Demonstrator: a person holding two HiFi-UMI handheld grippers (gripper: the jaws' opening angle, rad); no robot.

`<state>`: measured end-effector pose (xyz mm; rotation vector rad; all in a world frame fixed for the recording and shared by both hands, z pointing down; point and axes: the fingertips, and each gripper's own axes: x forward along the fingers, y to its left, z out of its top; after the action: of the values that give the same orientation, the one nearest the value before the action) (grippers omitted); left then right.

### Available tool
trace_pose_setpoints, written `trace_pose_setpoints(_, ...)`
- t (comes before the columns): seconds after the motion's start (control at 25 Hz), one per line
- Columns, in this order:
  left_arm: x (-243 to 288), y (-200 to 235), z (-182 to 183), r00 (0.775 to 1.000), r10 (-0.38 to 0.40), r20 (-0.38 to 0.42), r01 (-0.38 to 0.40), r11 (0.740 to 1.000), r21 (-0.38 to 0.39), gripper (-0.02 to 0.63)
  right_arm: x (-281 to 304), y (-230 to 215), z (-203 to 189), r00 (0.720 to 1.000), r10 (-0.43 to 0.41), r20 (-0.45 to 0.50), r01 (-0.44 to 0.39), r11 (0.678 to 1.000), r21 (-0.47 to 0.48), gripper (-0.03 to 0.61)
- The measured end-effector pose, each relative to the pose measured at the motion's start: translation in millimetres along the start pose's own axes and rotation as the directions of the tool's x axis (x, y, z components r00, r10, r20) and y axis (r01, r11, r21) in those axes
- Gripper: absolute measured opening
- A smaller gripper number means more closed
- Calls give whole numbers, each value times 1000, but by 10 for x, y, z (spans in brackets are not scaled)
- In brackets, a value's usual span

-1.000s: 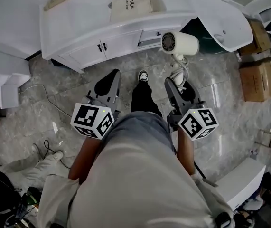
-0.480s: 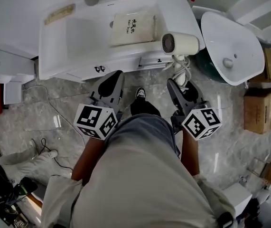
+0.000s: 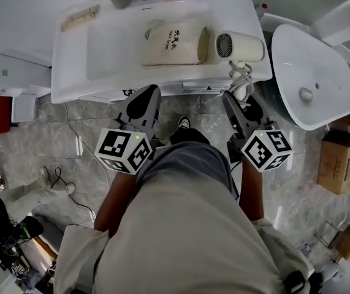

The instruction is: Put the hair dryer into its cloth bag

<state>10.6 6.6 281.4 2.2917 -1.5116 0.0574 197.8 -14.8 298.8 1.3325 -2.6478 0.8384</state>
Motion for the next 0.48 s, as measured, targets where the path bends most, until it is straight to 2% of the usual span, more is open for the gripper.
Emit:
trace_pose_setpoints(0.2, 248, -38, -14, 1000, 11, -15, -11, 1000, -1, 8, 117, -213, 71, 1000, 15, -11, -15, 1000, 6, 230)
trace_pose_setpoints(0.48, 594, -75, -155, 996, 25, -80, -23, 999, 27, 8, 243, -454, 54, 999, 10, -36, -9, 1000, 29, 230)
